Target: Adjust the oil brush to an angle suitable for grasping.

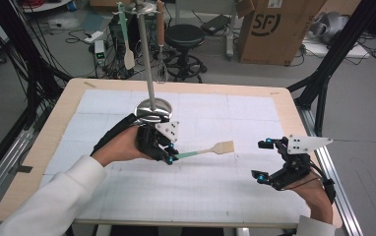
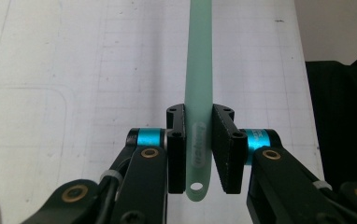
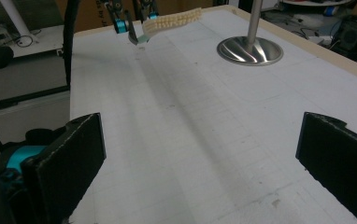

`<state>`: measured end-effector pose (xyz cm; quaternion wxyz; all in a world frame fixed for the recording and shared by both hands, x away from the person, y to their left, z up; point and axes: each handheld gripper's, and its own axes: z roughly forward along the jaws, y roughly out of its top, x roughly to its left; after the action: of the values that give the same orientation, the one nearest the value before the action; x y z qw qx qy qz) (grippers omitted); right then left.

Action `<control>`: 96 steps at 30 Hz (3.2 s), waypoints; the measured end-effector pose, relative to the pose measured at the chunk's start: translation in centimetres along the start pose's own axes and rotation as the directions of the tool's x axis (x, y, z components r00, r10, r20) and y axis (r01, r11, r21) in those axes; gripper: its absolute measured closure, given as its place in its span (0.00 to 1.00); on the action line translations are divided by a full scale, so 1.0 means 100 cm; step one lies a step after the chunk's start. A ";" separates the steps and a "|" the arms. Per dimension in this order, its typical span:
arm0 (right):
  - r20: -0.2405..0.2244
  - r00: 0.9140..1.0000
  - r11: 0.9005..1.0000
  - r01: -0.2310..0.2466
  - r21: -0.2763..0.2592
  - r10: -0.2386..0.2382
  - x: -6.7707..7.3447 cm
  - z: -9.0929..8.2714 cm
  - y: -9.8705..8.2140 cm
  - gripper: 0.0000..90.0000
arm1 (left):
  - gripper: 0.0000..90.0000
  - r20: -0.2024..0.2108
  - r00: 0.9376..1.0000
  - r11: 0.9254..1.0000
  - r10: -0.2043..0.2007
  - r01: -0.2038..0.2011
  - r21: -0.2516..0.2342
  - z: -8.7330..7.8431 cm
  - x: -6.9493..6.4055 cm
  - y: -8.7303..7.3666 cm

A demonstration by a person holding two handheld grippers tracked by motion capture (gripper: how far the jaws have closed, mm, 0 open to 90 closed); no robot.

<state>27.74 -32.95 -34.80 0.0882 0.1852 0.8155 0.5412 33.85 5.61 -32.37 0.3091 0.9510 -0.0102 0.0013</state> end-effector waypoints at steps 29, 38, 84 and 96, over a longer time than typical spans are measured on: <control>0.012 1.000 1.000 -0.004 -0.020 0.004 -0.002 -0.011 -0.002 0.00 | 0.85 0.064 0.998 0.999 0.017 -0.020 0.051 0.097 0.004 -0.005; 0.008 1.000 1.000 -0.007 -0.021 0.007 -0.001 -0.010 -0.002 0.00 | 0.83 0.080 0.997 0.998 0.024 -0.029 0.058 0.102 0.003 -0.005; 0.039 0.999 0.999 -0.039 0.024 0.038 0.003 0.017 0.014 0.00 | 0.02 -0.233 0.944 0.907 -0.235 0.127 -0.401 -0.071 -0.057 -0.156; 0.010 1.000 0.993 0.009 0.114 -0.010 0.005 0.035 0.038 0.00 | 0.02 -0.243 0.934 0.891 -0.262 0.137 -0.433 -0.078 -0.060 -0.173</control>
<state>29.31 -28.47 -32.66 0.0843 0.1890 0.8454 0.4925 28.28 24.33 -36.28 0.4975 0.8500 0.1350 0.1089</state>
